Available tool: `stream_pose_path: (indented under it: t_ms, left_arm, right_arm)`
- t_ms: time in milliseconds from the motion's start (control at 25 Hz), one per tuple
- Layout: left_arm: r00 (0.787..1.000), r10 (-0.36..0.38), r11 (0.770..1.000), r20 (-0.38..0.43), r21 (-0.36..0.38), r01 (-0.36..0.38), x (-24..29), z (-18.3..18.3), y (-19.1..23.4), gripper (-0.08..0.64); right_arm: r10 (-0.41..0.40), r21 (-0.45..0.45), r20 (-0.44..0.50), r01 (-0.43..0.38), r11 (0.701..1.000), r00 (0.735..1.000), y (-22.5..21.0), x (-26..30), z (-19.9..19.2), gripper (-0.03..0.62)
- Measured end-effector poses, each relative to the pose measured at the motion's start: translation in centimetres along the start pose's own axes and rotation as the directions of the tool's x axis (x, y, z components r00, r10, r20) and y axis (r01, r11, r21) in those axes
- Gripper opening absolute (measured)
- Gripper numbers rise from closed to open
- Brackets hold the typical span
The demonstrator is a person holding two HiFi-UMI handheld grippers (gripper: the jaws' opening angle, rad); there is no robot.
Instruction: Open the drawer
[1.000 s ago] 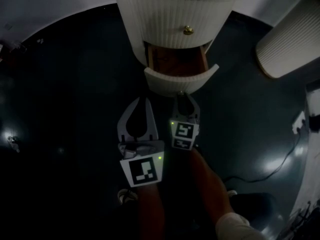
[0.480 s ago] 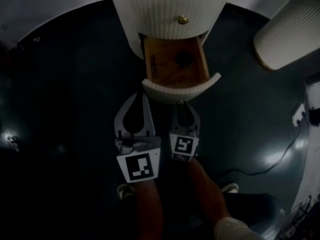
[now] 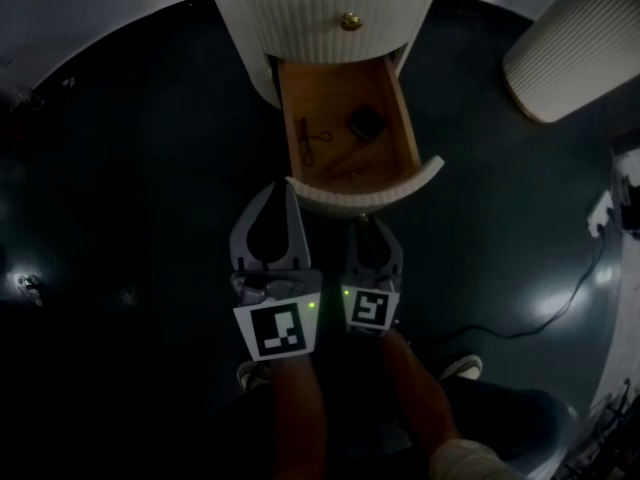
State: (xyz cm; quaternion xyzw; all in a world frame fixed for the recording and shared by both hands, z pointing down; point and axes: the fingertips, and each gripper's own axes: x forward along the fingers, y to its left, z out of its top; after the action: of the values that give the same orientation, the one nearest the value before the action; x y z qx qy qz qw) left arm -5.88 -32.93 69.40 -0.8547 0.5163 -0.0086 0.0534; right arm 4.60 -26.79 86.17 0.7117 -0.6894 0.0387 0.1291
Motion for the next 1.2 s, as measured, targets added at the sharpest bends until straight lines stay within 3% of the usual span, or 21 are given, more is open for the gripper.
stream_pose_path:
  t_ms: [360, 480, 680, 920, 1200]
  left_arm:
    - [1.000, 0.008, 1.000, 0.019, -0.012, -0.008, -0.7, 0.7, -0.1, 0.002]
    - [1.000, 0.009, 1.000, 0.015, -0.011, -0.009, -0.9, 0.5, 0.0, 0.002]
    - [1.000, 0.004, 1.000, 0.006, -0.011, -0.004, -0.9, 0.4, -0.4, 0.002]
    - [1.000, 0.013, 1.000, 0.021, -0.015, -0.012, -1.0, 0.9, -0.1, 0.002]
    - [0.999, 0.024, 1.000, 0.031, -0.014, -0.024, -1.2, 1.5, 0.3, 0.002]
  right_arm:
    - [0.009, 0.010, -0.016, -0.008, 1.000, 1.000, 0.4, -1.6, -0.6, 0.106]
    - [0.021, 0.021, 0.022, -0.022, 1.000, 1.000, 0.4, -1.8, 0.2, 0.108]
    - [0.021, 0.054, 0.141, -0.028, 0.998, 0.990, 0.0, -2.7, 3.7, 0.146]
    - [-0.015, 0.074, 0.238, -0.003, 0.997, 0.971, -0.6, -3.8, 8.3, 0.146]
    - [-0.020, 0.021, 0.336, 0.013, 1.000, 0.942, -1.7, -5.0, 13.9, 0.146]
